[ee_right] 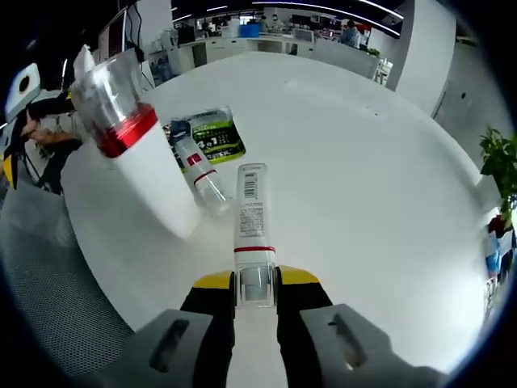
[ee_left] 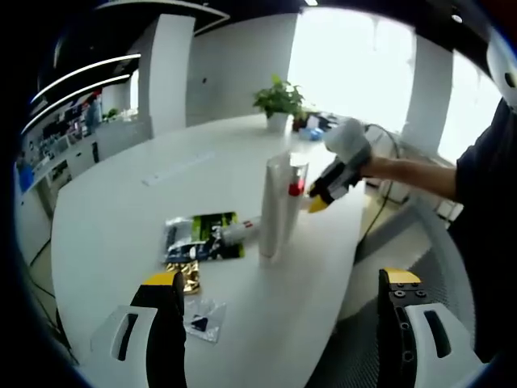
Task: Arrange the skincare products in the storage area until every visible bottle or jar stands upright without overlapping.
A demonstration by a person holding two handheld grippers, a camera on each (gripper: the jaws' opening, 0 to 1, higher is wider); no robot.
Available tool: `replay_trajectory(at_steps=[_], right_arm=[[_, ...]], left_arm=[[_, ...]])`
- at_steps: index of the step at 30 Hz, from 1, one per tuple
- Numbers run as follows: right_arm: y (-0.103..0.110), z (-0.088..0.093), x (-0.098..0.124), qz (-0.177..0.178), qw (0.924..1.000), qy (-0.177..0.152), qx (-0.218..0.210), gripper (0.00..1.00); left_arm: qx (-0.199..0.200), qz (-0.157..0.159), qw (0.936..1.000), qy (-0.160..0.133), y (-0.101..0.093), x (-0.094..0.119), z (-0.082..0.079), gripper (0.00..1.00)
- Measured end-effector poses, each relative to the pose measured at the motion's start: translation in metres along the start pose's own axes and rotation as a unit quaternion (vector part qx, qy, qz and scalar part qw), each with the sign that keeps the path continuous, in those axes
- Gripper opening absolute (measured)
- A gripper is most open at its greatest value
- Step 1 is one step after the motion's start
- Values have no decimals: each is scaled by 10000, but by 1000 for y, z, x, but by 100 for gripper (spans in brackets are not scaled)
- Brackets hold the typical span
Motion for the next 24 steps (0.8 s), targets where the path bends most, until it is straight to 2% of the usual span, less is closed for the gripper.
replay_trajectory(at_steps=[9,18,24], right_arm=[[3,9,20,29,10000,-44,50,17],[9,18,34,11,10000,-50,3,17],[13,26,45,18,9998,12,198,17]], left_arm=[[-123,-179,9997,-122,0,0,-2,97],[-124,-169,9996,-179,-3,1,0,97],[-154,-209,9992,-297,-6,-3,0,97]])
Point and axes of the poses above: the point that each gripper's makers call its tool centre point, and the gripper's own axes: x roughly backward along the fingers, y roughly to its left, z roughly out of its underside, the point moved 4 cm from there along x, roughly backward along the fingers, and after that the axes turned 11 degrees about z, right-handed, at the moved point
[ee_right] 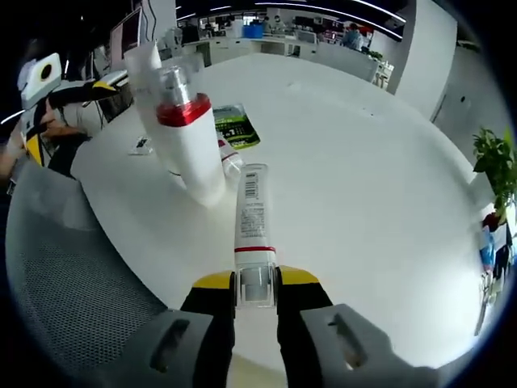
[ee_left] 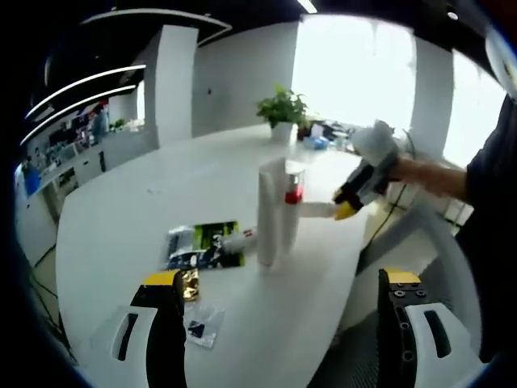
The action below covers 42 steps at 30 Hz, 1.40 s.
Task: Arrange the skincare products in the storage area until every visible bottle or jar stands upright without overlapping.
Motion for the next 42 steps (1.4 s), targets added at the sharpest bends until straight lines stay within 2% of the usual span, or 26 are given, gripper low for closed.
replay_trajectory(at_steps=[11,23,26,31,37,42], right_arm=[[11,4,16,-133,9999,-41,2,17],[22,2,33,-236,9997,-81,63,17],[27,0,38,-347,9993,-135,37,17],[42,-9,45,-592,9978,-126,274,17],[61,-20,46,-873,9949,-183,470,17],[79,-28,42,-1110,9917,-240,603,17]], left_arm=[[-87,-229,9997,-52,8,3,4,97],[-309,-343,9988,159,10,1,8,97],[-355,-346,9986,181,9,-1,8,97],[-358,-327,9987,176,8,-3,8,97],[-684,-613,9956,161,11,-1,8,97],[-738,-702,9947,117,13,2,11,97]])
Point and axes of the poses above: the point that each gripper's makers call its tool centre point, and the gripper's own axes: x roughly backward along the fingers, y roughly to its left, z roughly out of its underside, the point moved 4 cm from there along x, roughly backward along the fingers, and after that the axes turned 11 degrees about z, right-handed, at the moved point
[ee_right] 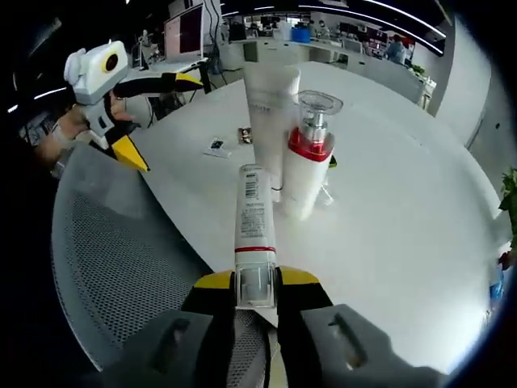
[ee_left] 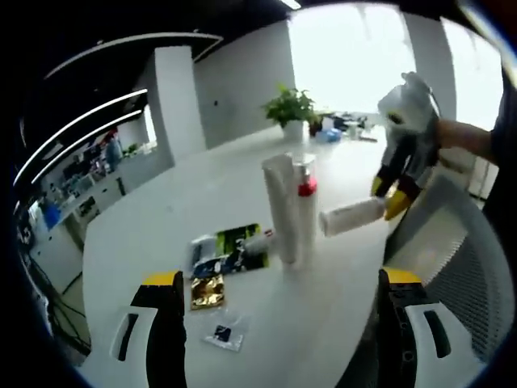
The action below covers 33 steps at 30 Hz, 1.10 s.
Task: Arrange the skincare products in the storage area until every visible bottle or jar stands upright without overlapping.
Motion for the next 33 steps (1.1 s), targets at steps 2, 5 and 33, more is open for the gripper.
replay_trajectory(at_steps=[2,5,33], right_arm=[[8,-5,-4,-116,9999,-49,8,17],[20,-11,-8,-278,9995,-104,68,17],[57,-71,-48,-1093,9873,60,1156,17]], left_arm=[[-9,-80,10000,14,1,1,2,95],[-127,-135,9998,8,0,4,5,92],[-2083,-178,9701,1235,-12,-23,25,45]])
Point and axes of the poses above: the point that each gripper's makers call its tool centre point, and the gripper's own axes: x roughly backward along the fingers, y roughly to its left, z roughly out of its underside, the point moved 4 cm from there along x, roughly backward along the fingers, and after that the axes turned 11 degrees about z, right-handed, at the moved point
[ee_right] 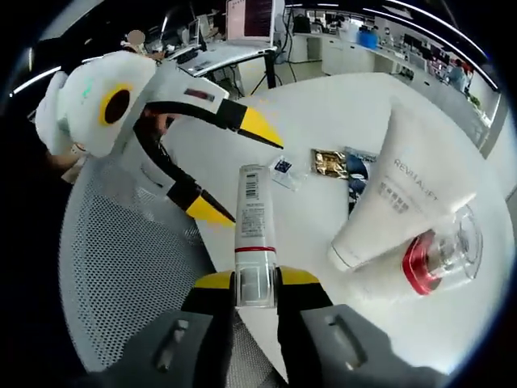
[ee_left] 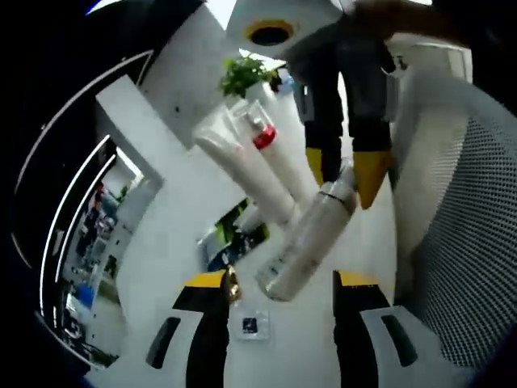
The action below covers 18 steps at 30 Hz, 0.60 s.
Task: Arrange the skincare products in the storage area until every visible bottle or jar stands upright without overlapping.
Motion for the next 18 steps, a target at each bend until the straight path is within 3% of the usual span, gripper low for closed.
replay_trajectory(at_steps=[5,7,13,18], right_arm=[[0,-10,-6,-78,9994,128,309,17],[-1,-16,-7,-80,9991,118,404,17],[-7,-24,-7,-119,9991,121,393,17],[-7,-30,-6,-260,9993,111,243,17]], left_arm=[[-342,-89,9993,73,1,-4,-7,40],[-643,-71,9976,249,0,-6,-9,36],[-962,-168,9945,385,-1,-8,-9,27],[-1115,-238,9925,434,1,-9,-11,27]])
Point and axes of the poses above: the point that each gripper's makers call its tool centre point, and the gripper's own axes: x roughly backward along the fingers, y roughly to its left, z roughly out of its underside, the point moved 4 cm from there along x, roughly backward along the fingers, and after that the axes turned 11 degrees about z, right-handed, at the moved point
